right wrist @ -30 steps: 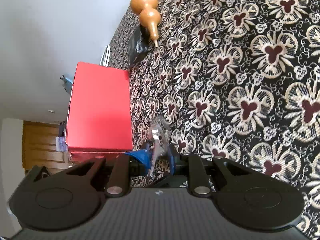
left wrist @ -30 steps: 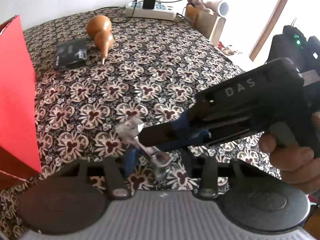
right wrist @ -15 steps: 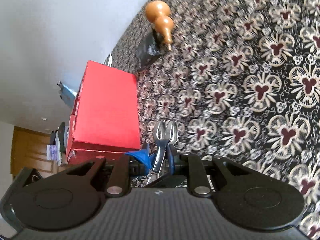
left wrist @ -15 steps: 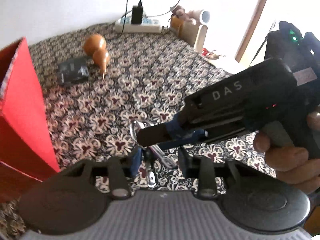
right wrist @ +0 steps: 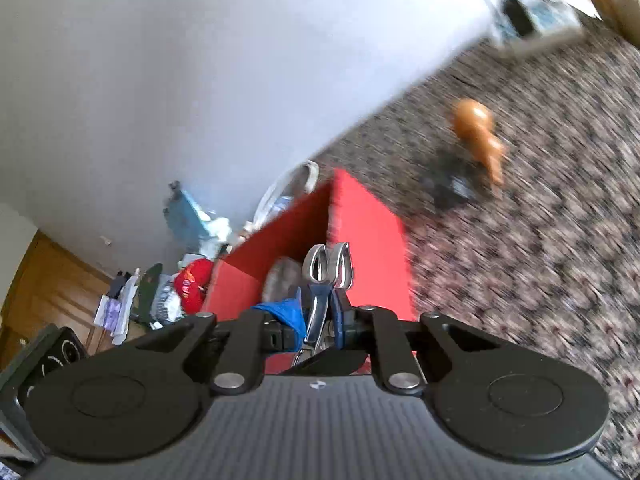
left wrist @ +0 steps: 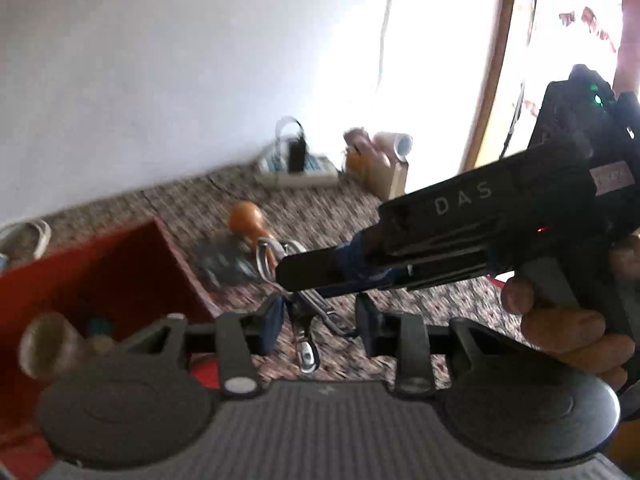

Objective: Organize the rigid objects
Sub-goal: 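Lift the silver pliers with the right gripper and carry them over the red box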

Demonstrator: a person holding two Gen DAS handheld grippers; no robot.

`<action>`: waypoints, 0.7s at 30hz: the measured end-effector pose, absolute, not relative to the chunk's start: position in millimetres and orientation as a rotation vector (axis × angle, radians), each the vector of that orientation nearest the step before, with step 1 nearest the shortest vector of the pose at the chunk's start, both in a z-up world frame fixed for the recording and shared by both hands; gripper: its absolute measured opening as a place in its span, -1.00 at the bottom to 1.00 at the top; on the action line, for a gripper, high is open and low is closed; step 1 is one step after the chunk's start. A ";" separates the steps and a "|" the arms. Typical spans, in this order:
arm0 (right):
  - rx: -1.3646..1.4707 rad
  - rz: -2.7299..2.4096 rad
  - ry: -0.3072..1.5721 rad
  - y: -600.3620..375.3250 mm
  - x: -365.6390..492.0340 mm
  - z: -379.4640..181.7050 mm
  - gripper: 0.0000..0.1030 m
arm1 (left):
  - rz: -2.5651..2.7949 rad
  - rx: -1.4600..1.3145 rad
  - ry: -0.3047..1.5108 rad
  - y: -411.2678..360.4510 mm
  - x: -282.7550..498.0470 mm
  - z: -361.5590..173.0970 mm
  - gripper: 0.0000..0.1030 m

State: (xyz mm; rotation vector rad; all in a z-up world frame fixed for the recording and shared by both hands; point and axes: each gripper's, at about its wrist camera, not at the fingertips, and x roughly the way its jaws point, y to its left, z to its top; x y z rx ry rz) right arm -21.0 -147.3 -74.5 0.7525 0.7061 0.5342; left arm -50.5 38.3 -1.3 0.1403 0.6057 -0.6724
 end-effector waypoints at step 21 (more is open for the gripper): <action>0.603 0.476 0.820 -7.8 95.7 -77.0 -1.00 | -0.555 0.142 0.824 139.2 70.6 -24.8 -0.36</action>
